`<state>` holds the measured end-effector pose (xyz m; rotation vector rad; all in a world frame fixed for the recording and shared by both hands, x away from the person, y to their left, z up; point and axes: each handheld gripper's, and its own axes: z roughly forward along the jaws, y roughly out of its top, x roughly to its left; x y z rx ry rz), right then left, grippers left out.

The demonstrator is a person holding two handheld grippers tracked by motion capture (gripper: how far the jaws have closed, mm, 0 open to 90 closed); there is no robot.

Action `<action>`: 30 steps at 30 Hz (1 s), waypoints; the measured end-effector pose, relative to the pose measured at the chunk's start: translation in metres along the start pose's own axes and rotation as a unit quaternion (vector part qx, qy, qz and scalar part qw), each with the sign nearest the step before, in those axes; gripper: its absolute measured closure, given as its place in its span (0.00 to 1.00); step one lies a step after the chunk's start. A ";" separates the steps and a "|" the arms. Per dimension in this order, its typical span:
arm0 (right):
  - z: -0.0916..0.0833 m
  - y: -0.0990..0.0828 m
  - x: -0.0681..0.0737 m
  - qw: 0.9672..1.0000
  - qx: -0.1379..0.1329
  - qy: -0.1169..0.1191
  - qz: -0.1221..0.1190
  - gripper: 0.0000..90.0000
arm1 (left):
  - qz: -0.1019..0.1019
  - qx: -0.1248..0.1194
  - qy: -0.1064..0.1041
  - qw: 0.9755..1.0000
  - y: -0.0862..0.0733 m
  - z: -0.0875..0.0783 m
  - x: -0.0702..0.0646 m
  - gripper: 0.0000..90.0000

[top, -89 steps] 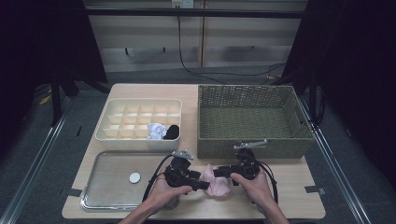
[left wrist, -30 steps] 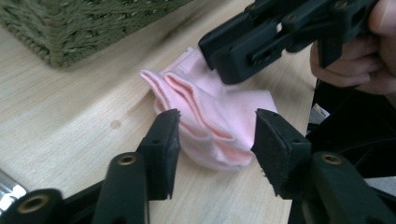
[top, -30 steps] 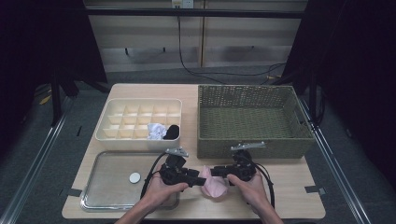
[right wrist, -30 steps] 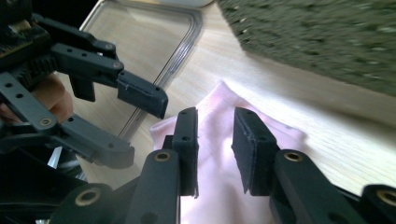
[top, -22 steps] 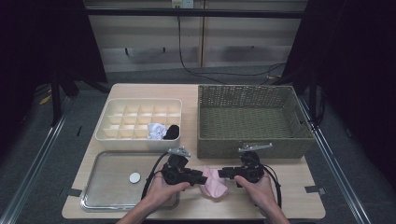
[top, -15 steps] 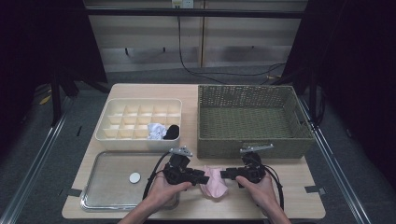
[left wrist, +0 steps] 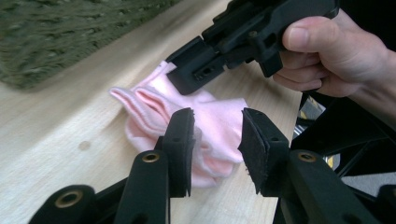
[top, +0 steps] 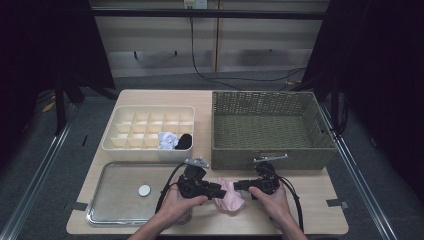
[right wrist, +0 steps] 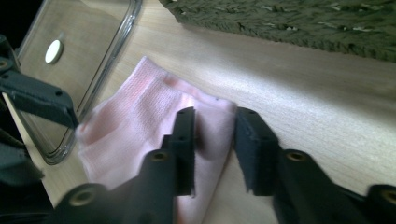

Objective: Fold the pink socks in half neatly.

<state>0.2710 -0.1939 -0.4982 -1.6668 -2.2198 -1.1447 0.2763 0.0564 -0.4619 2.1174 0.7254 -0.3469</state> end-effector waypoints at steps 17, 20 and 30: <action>-0.005 -0.004 0.003 1.000 -0.006 0.007 -0.008 0.84 | 0.016 0.046 0.010 0.999 -0.009 0.030 0.007 0.77; -0.004 -0.006 0.003 1.000 -0.001 0.008 -0.004 0.78 | 0.017 0.045 0.012 0.999 -0.010 0.030 0.008 0.82; -0.003 -0.018 0.001 0.999 0.007 0.050 0.021 0.83 | 0.022 0.040 0.025 0.999 -0.013 0.030 0.009 0.89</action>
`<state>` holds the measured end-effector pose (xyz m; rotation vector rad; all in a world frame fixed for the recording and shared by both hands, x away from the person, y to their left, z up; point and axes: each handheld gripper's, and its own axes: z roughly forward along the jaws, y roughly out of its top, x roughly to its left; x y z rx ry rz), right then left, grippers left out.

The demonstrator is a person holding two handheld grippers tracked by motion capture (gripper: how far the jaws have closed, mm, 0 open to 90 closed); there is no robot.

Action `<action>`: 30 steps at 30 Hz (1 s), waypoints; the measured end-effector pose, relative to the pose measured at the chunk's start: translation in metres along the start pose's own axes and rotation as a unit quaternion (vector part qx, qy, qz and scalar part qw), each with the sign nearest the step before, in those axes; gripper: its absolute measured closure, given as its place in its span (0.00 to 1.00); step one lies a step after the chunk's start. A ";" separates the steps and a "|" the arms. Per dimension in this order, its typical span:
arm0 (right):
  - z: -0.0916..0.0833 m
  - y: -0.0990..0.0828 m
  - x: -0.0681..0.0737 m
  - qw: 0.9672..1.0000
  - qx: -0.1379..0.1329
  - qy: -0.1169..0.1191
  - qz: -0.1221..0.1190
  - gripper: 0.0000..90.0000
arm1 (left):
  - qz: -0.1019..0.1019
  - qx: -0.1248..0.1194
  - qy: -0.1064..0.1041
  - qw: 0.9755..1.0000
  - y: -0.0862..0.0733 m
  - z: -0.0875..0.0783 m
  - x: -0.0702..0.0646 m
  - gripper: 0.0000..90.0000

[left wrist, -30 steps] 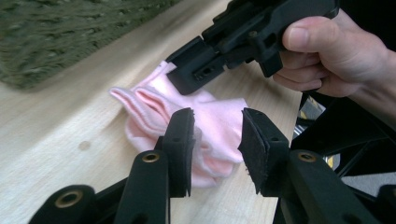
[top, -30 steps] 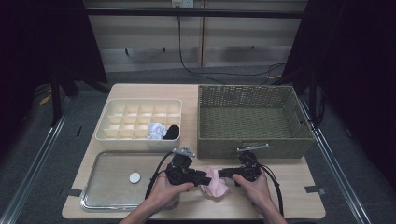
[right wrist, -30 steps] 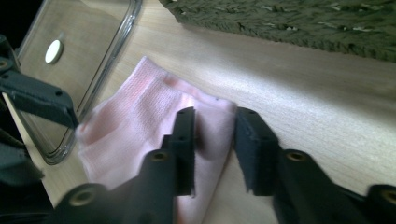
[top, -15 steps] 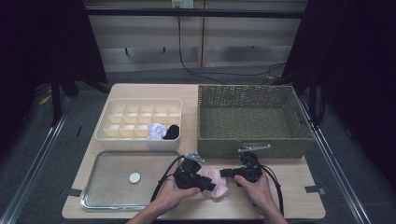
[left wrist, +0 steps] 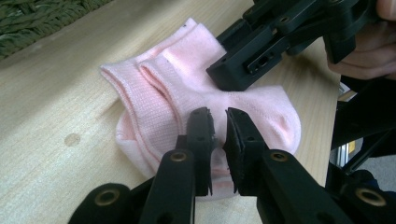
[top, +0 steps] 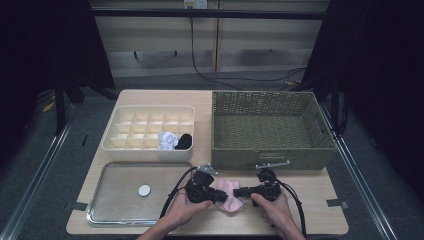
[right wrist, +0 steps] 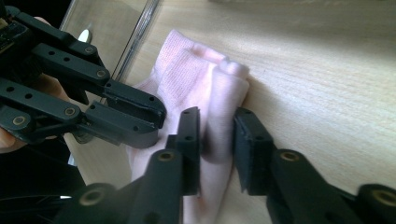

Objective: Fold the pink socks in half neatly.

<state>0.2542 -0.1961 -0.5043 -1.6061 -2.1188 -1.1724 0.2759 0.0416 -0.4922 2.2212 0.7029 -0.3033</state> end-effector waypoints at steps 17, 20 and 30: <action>-0.014 0.007 0.018 1.000 -0.017 0.019 -0.012 0.94 | 0.003 -0.003 0.005 1.000 0.003 0.007 -0.008 0.87; -0.017 0.007 0.016 1.000 -0.015 0.016 -0.013 0.94 | 0.012 -0.001 0.003 1.000 0.004 0.005 -0.012 0.78; -0.025 0.004 0.012 1.000 -0.017 0.011 -0.016 0.94 | -0.011 -0.039 0.012 0.999 0.010 -0.023 -0.002 0.69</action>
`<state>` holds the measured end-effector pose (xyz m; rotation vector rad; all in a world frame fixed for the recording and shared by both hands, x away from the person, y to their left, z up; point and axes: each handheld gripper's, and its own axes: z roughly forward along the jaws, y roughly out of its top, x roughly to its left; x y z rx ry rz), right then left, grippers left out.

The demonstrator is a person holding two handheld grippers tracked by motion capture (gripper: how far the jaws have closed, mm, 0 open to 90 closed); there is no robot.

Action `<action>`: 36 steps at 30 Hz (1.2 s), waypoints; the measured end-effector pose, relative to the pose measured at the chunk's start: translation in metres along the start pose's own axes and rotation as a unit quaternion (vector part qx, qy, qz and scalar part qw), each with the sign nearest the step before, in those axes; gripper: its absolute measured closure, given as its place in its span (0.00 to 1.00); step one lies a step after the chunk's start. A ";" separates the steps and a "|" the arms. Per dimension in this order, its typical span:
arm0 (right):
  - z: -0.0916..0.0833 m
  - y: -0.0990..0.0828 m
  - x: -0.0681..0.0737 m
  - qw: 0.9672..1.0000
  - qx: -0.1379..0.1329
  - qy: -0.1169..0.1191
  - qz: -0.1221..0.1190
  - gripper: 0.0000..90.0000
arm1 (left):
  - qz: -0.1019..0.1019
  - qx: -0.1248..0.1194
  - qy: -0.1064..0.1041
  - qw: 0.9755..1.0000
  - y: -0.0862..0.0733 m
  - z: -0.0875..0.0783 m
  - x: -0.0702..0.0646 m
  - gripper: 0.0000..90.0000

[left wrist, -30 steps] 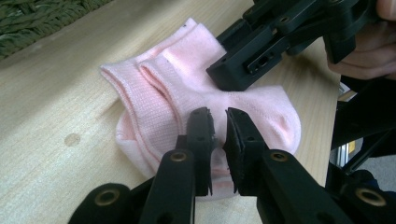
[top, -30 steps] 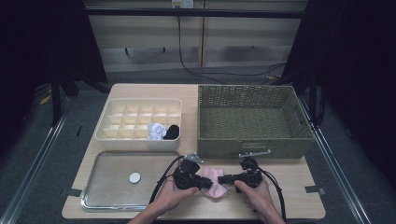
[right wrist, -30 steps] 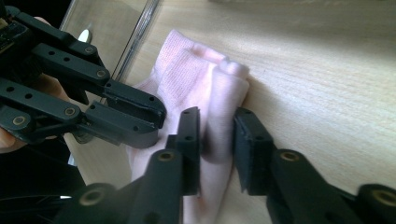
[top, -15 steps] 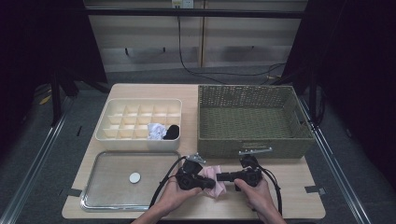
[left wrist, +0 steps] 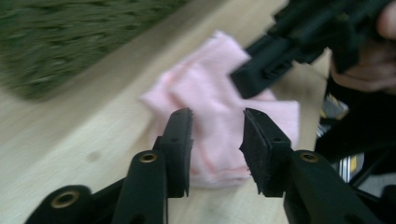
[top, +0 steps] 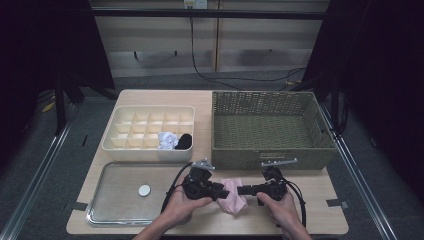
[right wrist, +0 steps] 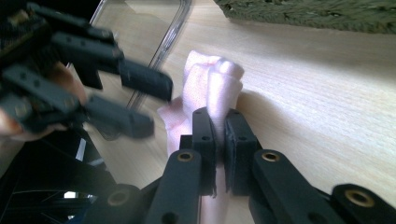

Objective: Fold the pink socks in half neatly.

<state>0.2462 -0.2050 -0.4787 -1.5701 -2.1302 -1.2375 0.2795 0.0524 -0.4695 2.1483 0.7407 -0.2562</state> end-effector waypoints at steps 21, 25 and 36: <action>-0.001 -0.002 0.004 1.000 0.001 0.008 -0.007 0.88 | -0.007 0.037 0.021 0.999 -0.008 0.032 0.002 0.75; -0.005 -0.008 0.009 1.000 0.001 0.012 -0.012 0.83 | -0.013 0.036 0.018 0.999 -0.009 0.031 0.003 0.79; -0.004 -0.017 0.012 1.000 0.001 0.026 -0.014 0.91 | -0.020 0.034 0.017 0.999 -0.010 0.031 0.003 0.81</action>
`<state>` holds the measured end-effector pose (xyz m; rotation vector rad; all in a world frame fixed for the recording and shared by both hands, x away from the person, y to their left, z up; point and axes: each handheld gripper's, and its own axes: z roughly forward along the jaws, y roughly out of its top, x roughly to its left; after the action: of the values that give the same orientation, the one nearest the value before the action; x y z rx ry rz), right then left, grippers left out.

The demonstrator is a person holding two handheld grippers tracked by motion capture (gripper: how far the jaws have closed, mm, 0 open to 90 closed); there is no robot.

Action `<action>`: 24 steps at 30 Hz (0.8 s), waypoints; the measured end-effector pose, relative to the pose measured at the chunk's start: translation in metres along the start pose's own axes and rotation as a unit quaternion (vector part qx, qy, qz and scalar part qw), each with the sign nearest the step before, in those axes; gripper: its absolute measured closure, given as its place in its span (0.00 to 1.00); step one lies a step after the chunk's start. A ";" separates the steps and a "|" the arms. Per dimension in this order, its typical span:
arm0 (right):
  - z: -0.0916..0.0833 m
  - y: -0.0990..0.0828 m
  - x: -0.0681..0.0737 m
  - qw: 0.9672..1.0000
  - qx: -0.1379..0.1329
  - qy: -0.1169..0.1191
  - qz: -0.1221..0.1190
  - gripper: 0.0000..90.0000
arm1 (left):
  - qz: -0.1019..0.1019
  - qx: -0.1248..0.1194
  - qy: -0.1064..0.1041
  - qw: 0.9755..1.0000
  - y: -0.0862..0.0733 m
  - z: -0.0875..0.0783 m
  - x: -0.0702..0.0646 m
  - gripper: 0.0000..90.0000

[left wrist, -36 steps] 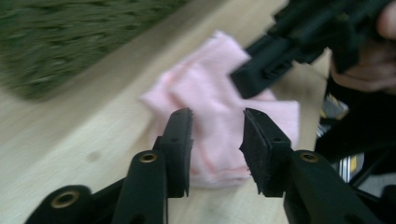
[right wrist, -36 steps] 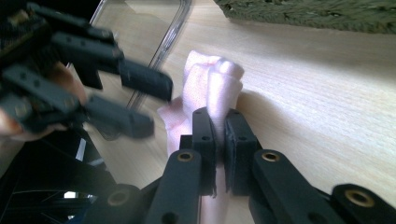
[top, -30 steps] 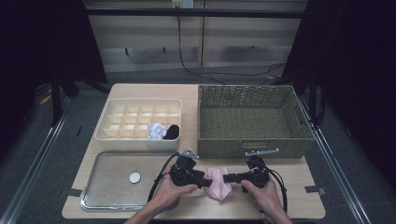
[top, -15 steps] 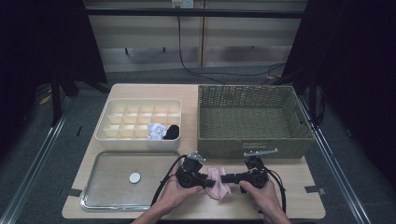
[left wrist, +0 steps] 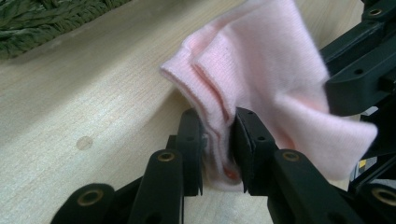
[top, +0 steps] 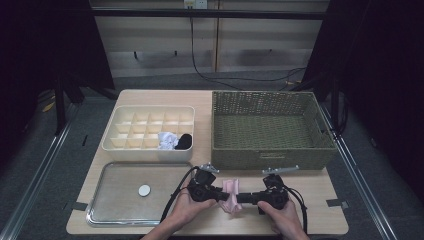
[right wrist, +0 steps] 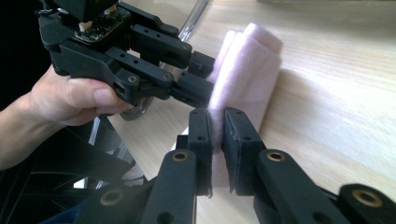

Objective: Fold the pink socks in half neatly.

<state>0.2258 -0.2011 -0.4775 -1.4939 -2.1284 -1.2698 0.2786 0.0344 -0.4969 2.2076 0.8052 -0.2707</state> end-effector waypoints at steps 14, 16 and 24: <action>0.020 0.011 0.011 1.000 0.011 0.017 -0.023 0.95 | -0.006 -0.001 -0.004 1.000 -0.001 0.000 0.002 0.82; 0.021 0.009 0.010 1.000 0.013 0.014 -0.022 0.95 | -0.008 -0.001 -0.010 1.000 -0.001 -0.001 0.005 0.82; 0.027 0.005 0.004 1.000 0.018 0.003 -0.018 0.95 | -0.031 -0.008 -0.005 0.999 -0.001 -0.009 0.014 0.71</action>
<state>0.2359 -0.1776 -0.4885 -1.4430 -2.1722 -1.2399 0.2884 0.0478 -0.4965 2.1665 0.8678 -0.3051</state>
